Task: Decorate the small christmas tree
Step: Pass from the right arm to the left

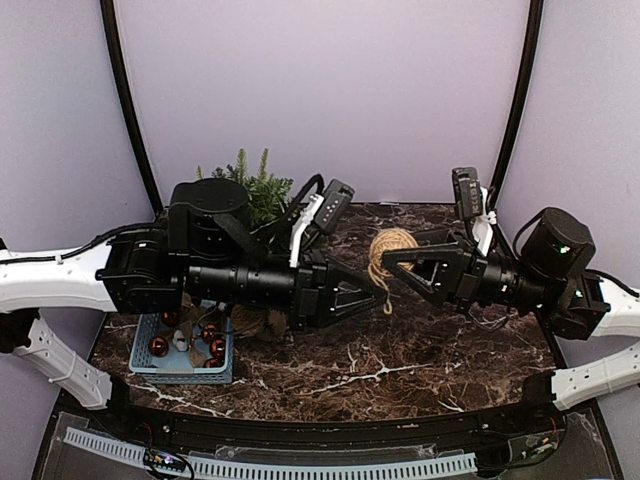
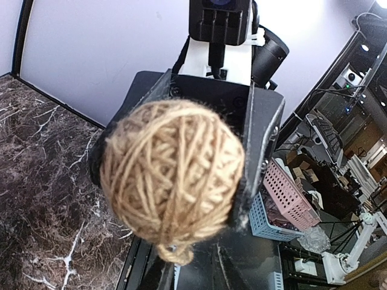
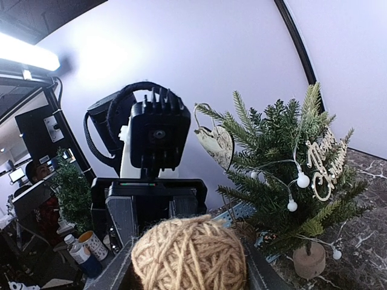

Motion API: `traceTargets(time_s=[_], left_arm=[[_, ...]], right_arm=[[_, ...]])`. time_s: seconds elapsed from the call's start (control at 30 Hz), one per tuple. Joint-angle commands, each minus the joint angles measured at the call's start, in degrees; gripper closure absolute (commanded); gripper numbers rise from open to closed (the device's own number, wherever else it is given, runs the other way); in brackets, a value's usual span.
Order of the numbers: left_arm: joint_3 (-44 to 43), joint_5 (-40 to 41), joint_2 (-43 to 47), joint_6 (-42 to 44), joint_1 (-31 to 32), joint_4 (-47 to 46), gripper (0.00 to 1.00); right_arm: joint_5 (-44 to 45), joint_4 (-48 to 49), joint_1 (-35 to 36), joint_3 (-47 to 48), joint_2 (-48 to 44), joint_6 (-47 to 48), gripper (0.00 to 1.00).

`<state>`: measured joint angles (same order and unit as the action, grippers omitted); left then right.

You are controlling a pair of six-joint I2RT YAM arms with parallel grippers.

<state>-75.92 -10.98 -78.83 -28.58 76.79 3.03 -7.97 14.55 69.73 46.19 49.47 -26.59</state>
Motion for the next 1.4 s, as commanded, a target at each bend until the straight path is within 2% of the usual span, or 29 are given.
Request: traceTargets(time_s=[0.0, 0.2, 0.27, 0.33, 0.43, 0.63, 0.77, 1.13, 1.27, 1.37], left_arm=[[2.17, -0.06, 2.00, 0.54, 0.28, -5.20, 0.83], [3.41, 0.56, 2.40, -0.74, 0.26, -5.48, 0.98], [3.78, 1.20, 2.58, -1.06, 0.28, -5.52, 0.99], [4.37, 1.73, 2.95, -1.26, 0.29, -6.02, 0.98], [4.56, 0.94, 2.83, -1.38, 0.29, -6.99, 0.85], [4.87, -1.40, 2.40, -1.19, 0.28, -10.31, 0.75], [4.98, -0.90, 2.33, -1.08, 0.24, -10.50, 0.76], [5.58, 1.49, 2.62, -1.56, 0.27, -10.70, 0.95], [5.63, 1.57, 2.43, -1.64, 0.29, -11.21, 0.95], [5.73, 1.48, 2.23, -1.74, 0.27, -11.82, 0.90]], right_arm=[[-0.03, 2.84, -0.30, 1.79, -0.61, -1.01, 0.76], [0.25, 2.69, -0.31, 1.92, -0.69, -0.94, 0.76], [0.13, 2.52, -0.30, 1.97, -0.69, -0.93, 0.76], [-0.09, 2.50, -0.30, 1.88, -0.70, -0.91, 0.76], [-0.18, 2.67, -0.33, 1.72, -0.71, -0.96, 0.76], [0.02, 2.60, -0.35, 1.53, -0.95, -0.96, 0.76], [-0.07, 2.58, -0.33, 1.46, -1.13, -1.03, 0.76], [-0.76, 3.12, -0.32, 1.44, -1.06, -1.28, 0.77], [-1.21, 3.31, -0.30, 1.44, -0.87, -1.40, 0.77], [-1.42, 3.53, -0.34, 1.35, -0.78, -1.50, 0.77]])
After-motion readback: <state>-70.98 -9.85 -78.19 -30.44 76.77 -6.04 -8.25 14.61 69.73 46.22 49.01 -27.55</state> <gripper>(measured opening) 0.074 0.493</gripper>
